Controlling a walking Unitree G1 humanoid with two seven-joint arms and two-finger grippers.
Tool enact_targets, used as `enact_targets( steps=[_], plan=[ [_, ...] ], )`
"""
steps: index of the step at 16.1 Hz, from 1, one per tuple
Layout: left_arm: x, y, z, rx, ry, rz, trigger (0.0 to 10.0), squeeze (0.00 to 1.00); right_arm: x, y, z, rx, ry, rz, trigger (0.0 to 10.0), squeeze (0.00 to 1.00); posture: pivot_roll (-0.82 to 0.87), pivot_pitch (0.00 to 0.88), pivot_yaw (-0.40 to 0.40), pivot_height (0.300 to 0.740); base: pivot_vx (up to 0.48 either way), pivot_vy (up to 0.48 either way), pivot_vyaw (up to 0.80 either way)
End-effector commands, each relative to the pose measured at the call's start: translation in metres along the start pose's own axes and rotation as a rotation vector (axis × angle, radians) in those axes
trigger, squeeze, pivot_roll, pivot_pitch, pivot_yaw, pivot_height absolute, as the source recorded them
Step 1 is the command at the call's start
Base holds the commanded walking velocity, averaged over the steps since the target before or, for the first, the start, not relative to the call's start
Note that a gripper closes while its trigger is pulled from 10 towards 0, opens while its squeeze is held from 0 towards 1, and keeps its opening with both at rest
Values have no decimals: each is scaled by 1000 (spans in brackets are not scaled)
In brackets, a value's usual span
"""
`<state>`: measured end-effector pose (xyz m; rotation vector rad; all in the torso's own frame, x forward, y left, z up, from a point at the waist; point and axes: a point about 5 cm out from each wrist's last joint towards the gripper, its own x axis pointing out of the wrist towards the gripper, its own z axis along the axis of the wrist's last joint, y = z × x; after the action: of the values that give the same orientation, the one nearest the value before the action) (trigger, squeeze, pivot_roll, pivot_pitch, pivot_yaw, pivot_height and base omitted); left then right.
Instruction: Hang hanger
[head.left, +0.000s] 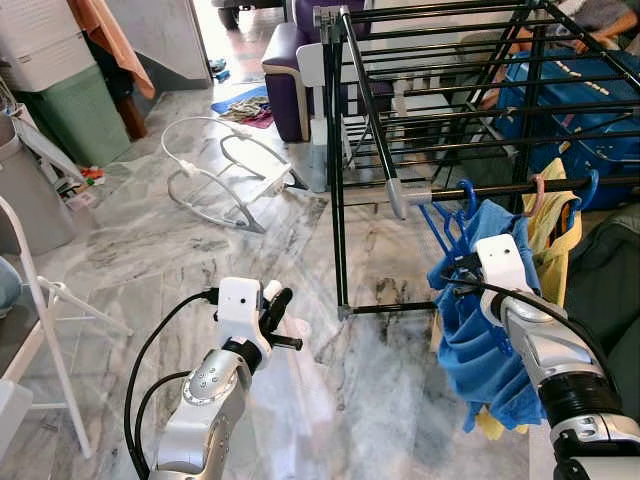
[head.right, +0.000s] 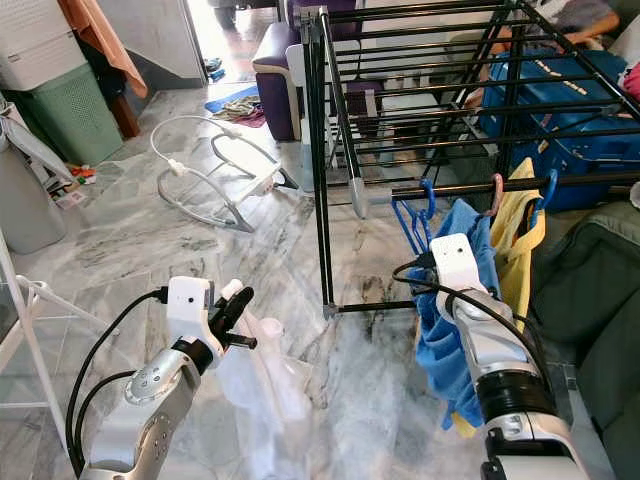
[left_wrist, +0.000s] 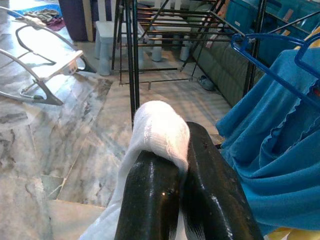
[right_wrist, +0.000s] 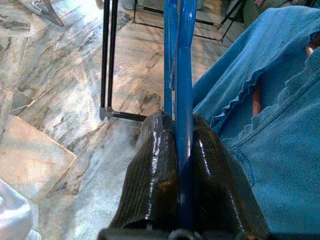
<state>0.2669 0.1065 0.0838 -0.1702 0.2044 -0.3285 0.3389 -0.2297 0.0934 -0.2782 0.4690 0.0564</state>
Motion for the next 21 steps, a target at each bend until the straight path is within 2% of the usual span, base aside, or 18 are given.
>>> enact_targets(
  steps=[1, 13, 15, 16, 17, 21],
  plan=[
    [2, 1, 3, 16, -3, 2, 10000, 0, -1, 2, 3, -13, -19, 11, 10000, 1000, -124, 3, 71, 740, 0, 0, 0],
    [2, -1, 3, 14, 3, -7, 10000, 0, 2, -11, 17, -14, -60, -28, 10000, 1000, -130, 6, 74, 740, 0, 0, 0],
    [2, -1, 3, 14, 3, -6, 10000, 0, 3, -10, 17, -9, -53, -8, 10000, 808, -130, 6, 74, 740, 0, 0, 0],
    [2, -1, 3, 14, 3, -6, 10000, 0, 3, -9, 17, -5, -52, -2, 10000, 86, -130, 6, 74, 740, 0, 0, 0],
    [2, -1, 2, 15, 4, -7, 10000, 0, 4, -8, 15, -1, -46, 5, 0, 0, -128, 3, 73, 740, 0, 0, 0],
    [2, -1, 2, 16, 6, -7, 10000, 0, 5, -6, 8, 13, -22, 16, 0, 0, -126, 0, 73, 740, 0, 0, 0]
  ],
)
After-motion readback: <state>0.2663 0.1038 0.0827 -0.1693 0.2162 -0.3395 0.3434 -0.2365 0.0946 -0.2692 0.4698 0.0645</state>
